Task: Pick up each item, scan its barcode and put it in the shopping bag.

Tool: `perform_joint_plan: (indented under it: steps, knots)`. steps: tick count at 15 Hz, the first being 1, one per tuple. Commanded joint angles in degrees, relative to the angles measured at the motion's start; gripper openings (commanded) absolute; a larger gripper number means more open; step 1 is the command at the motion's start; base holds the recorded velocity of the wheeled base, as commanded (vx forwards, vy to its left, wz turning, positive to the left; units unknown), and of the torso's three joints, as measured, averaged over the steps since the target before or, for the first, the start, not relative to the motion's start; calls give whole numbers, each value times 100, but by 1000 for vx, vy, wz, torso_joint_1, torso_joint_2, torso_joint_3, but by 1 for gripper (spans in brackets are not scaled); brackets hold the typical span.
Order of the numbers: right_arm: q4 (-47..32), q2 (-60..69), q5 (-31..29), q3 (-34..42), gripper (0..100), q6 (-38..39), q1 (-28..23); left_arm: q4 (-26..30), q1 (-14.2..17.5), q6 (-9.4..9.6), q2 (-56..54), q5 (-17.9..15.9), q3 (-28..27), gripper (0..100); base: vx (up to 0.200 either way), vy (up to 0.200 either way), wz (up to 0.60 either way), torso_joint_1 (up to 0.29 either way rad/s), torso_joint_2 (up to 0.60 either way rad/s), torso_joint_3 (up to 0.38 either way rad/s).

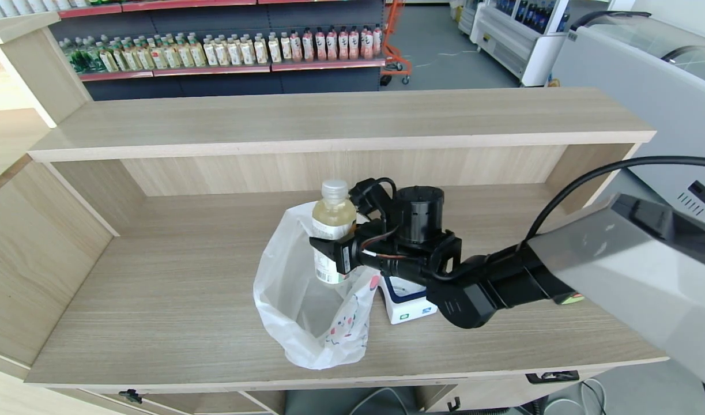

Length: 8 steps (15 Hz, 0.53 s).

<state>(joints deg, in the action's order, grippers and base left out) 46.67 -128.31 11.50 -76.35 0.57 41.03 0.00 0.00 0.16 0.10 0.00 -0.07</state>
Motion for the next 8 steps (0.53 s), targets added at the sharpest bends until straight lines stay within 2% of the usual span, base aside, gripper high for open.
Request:
perform_joint_plan:
  steps: [1, 5, 8]
  knots:
    - [194, -406, -7, -55, 0, -84, 54, 0, 0, 11, -1, 0, 7, 100, 0, 0, 0, 0, 0, 0]
    - [589, -880, -332, -214, 0, -382, 89, 0, 0, 2, -1, 0, 7, 100, 0, 0, 0, 0, 0, 0]
    - [756, -1293, -596, -706, 0, -497, 107, 0, 0, 11, -1, 0, 7, 100, 0, 0, 0, 0, 0, 0]
